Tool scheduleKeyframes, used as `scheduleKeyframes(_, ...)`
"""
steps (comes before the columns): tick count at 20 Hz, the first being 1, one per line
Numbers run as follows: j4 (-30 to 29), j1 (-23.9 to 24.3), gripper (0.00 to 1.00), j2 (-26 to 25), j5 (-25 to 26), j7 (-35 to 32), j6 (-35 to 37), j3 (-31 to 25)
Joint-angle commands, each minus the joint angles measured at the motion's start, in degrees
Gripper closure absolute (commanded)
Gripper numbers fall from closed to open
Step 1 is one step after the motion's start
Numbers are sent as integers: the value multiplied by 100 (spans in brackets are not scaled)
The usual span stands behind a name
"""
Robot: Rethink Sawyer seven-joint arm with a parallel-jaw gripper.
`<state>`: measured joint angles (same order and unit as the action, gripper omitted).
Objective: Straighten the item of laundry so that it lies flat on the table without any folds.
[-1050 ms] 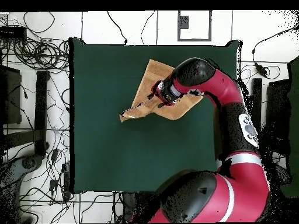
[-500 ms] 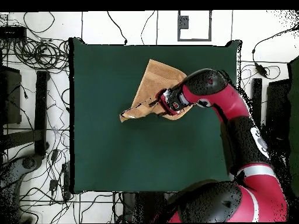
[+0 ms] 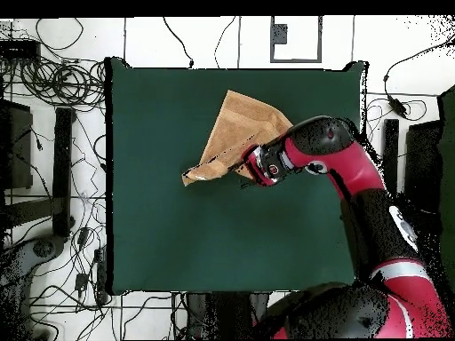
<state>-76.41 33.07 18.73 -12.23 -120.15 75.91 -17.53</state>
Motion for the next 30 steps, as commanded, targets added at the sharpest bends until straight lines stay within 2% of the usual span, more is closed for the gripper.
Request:
scheduleKeyframes(1, -1193, 10, 0, -236, 115, 526, 494, -475)
scheduleKeyframes(6, -1246, -97, 0, -281, 254, 514, 246, -452)
scheduleKeyframes(10, -734, -442, 0, -354, 1005, 592, -451, -151)
scheduleKeyframes(12, -352, -762, 0, -244, 1983, 684, -1502, 167)
scheduleKeyframes(14, 51, -1145, 0, -106, 3238, 587, -2673, 516)
scheduleKeyframes(15, 308, -1474, 0, 2, 4027, 365, -3252, 821)
scheduleKeyframes(16, 444, -1650, 0, 73, 4438, 197, -3454, 980)
scheduleKeyframes(17, 682, -2018, 0, 184, 5110, -143, -3732, 1313)
scheduleKeyframes(20, 1086, -2711, 0, 335, 6149, -890, -3937, 1983)
scheduleKeyframes(21, 1257, -3026, 0, 324, 6539, -1335, -3988, 2334)
scheduleKeyframes(24, 1391, -3423, 0, 309, 6932, -2072, -3975, 2801)
scheduleKeyframes(27, 1465, -3476, 0, 308, 6645, -2373, -3472, 2927)
scheduleKeyframes(30, 1441, -3494, 0, 343, 6518, -2410, -3416, 2977)
